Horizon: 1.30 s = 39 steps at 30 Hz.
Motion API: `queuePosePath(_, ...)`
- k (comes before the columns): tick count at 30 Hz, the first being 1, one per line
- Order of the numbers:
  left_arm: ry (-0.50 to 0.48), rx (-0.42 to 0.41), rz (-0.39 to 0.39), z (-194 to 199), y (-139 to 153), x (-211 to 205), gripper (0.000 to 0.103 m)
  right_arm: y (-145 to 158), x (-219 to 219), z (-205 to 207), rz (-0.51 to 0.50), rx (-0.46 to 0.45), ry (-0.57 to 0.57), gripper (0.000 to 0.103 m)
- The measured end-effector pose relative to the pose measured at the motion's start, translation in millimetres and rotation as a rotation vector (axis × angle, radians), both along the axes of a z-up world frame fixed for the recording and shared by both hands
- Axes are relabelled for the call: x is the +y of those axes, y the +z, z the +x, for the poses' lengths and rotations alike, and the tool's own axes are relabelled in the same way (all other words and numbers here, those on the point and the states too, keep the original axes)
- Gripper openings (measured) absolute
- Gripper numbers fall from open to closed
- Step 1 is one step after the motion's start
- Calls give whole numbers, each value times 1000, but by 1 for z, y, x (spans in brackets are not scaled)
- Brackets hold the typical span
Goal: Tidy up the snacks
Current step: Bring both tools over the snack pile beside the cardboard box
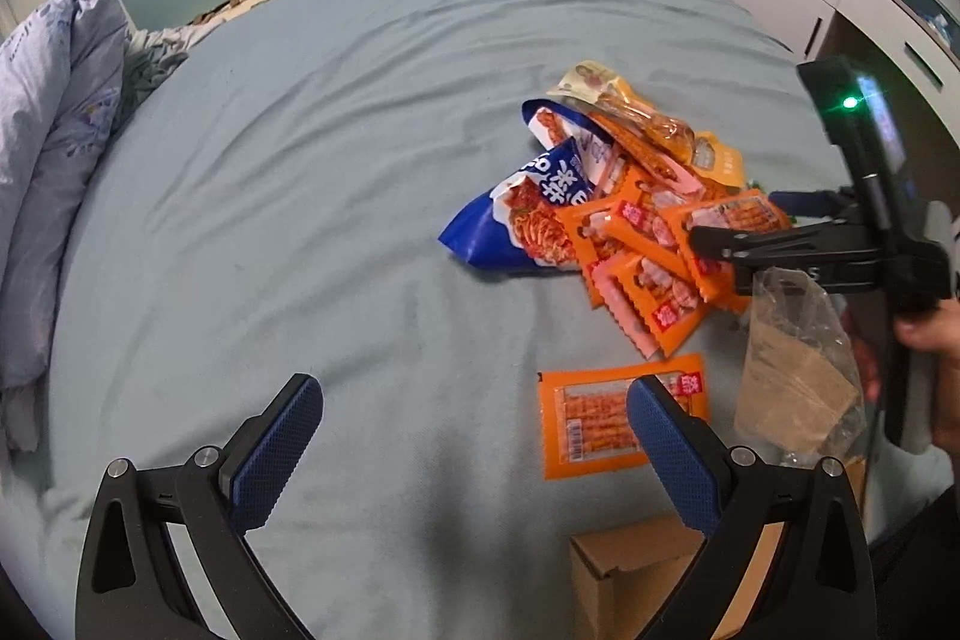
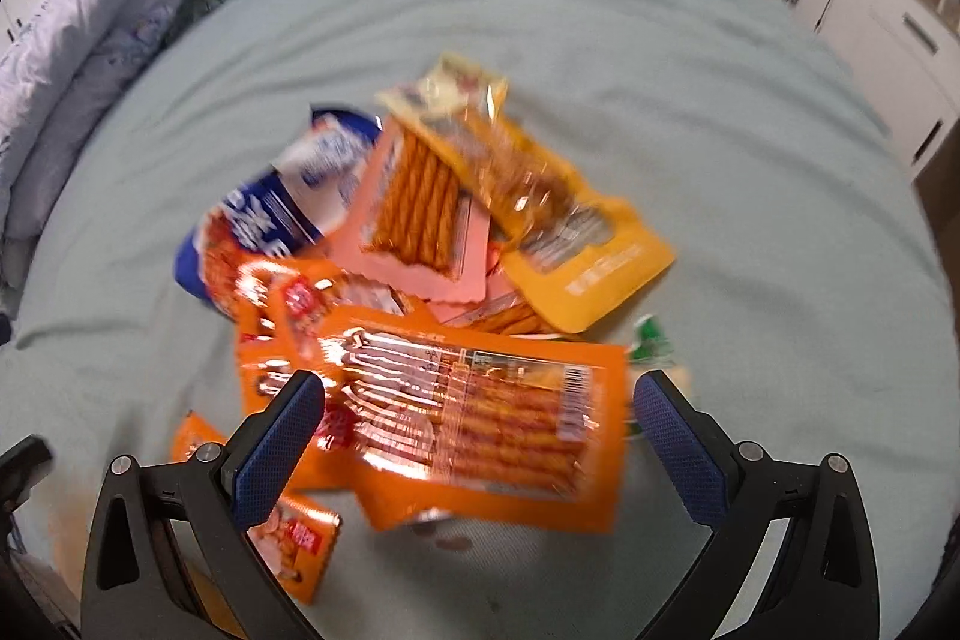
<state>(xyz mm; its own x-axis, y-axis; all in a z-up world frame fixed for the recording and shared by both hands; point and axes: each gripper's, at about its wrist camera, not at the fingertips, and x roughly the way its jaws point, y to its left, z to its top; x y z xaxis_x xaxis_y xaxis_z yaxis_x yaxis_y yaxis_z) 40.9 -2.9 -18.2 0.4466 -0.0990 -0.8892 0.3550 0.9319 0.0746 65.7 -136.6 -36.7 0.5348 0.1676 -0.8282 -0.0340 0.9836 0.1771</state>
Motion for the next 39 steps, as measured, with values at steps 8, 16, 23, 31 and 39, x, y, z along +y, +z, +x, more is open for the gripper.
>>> queuePosePath(8, 6, 26, -3, 7, -5, 0, 103, -7, 1, 15, 27, 3, -1, 101)
queuePosePath(16, 14, 23, 12, 8, -7, 0, 103, 14, -7, 6, 75, -23, -3, 43)
queuePosePath(23, 68, 41, -10, 14, -10, 15, 103, 22, -18, -12, 217, -36, 15, 0)
queuePosePath(31, 28, 109, 1, 23, -30, 18, 103, 38, -39, -51, 203, -30, -68, 3)
queuePosePath(39, -168, 210, 161, 27, -85, -23, 103, 25, -48, -60, 271, 87, -141, 85)
